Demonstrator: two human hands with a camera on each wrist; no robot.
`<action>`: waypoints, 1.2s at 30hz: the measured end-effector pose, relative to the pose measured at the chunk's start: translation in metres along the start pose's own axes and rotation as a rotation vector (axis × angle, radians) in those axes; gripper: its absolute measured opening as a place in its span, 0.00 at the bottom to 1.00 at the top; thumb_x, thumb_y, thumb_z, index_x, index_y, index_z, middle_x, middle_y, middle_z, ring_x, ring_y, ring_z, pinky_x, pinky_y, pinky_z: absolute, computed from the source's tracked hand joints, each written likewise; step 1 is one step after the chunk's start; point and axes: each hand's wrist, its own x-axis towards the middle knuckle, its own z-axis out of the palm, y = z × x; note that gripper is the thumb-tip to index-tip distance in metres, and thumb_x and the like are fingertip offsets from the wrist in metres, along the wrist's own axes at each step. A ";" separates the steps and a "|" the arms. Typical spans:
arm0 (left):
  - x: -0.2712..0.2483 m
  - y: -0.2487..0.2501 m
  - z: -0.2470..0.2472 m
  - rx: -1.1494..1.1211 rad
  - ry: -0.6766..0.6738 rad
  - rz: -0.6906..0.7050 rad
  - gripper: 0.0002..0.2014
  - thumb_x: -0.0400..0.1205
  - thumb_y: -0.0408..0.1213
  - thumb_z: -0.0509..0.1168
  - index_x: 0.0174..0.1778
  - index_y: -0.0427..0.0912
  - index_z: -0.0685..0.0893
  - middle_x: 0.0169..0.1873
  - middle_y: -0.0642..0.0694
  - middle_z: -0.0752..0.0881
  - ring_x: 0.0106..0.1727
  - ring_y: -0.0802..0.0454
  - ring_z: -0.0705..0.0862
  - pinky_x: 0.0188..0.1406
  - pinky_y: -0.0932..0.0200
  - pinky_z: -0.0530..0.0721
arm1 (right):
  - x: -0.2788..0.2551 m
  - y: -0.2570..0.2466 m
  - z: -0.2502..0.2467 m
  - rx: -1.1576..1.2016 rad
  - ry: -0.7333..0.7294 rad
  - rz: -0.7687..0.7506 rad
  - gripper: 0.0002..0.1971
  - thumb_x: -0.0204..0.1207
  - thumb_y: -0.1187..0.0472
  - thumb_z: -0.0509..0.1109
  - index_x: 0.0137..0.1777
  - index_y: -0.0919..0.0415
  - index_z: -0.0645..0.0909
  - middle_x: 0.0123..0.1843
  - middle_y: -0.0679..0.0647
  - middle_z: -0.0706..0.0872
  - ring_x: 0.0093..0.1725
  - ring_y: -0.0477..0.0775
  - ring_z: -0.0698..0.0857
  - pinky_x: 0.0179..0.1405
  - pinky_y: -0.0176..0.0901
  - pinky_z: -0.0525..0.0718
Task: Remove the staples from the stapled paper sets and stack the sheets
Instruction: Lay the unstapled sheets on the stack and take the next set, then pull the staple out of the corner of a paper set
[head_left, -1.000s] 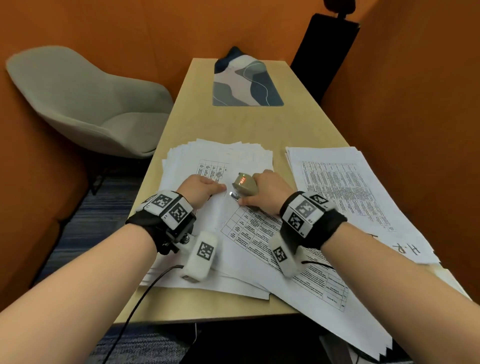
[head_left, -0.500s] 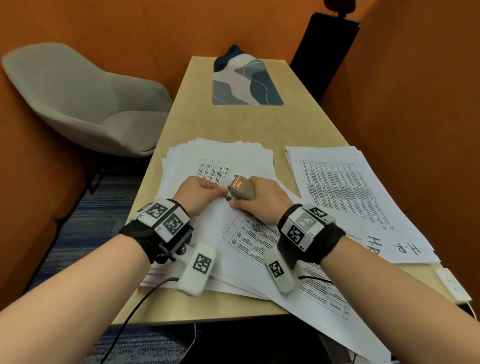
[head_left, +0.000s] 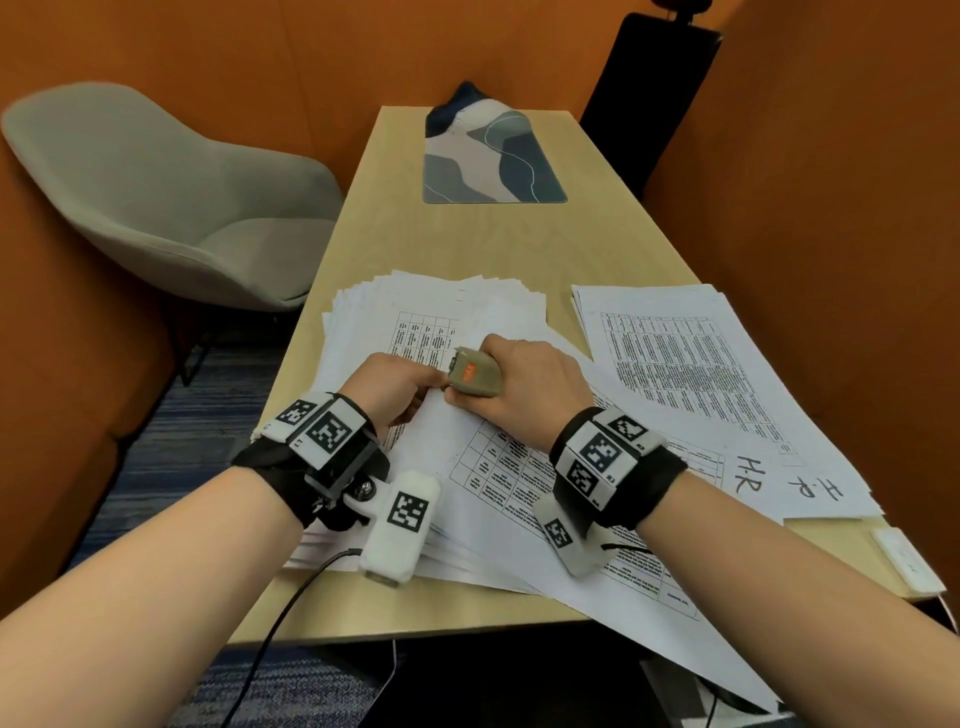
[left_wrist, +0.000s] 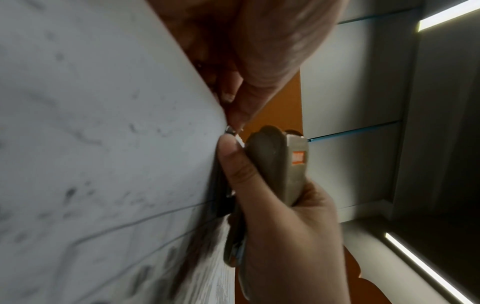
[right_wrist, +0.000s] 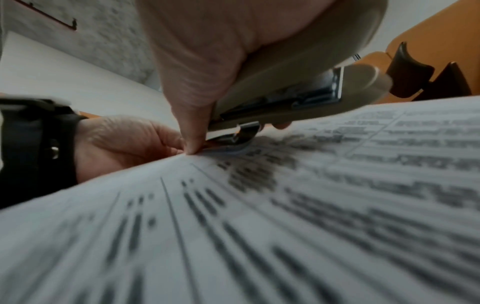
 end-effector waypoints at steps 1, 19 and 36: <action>0.000 -0.001 0.000 -0.004 0.004 -0.007 0.13 0.75 0.27 0.68 0.26 0.39 0.74 0.23 0.43 0.73 0.21 0.52 0.68 0.21 0.62 0.65 | -0.001 -0.001 -0.001 -0.025 0.020 -0.032 0.23 0.73 0.35 0.65 0.52 0.55 0.75 0.51 0.52 0.85 0.53 0.58 0.83 0.41 0.44 0.71; -0.015 -0.005 -0.002 0.034 -0.172 0.147 0.10 0.76 0.21 0.67 0.34 0.40 0.82 0.17 0.54 0.83 0.19 0.65 0.81 0.23 0.72 0.78 | 0.023 0.019 0.005 0.675 -0.345 0.422 0.20 0.61 0.46 0.81 0.43 0.60 0.83 0.37 0.52 0.84 0.36 0.53 0.82 0.40 0.42 0.78; 0.028 -0.038 -0.019 0.298 -0.110 0.285 0.11 0.75 0.28 0.70 0.53 0.39 0.81 0.42 0.42 0.85 0.42 0.46 0.79 0.46 0.55 0.77 | -0.103 0.144 -0.128 0.337 0.000 0.779 0.20 0.68 0.45 0.76 0.43 0.63 0.79 0.30 0.55 0.81 0.24 0.52 0.76 0.23 0.39 0.73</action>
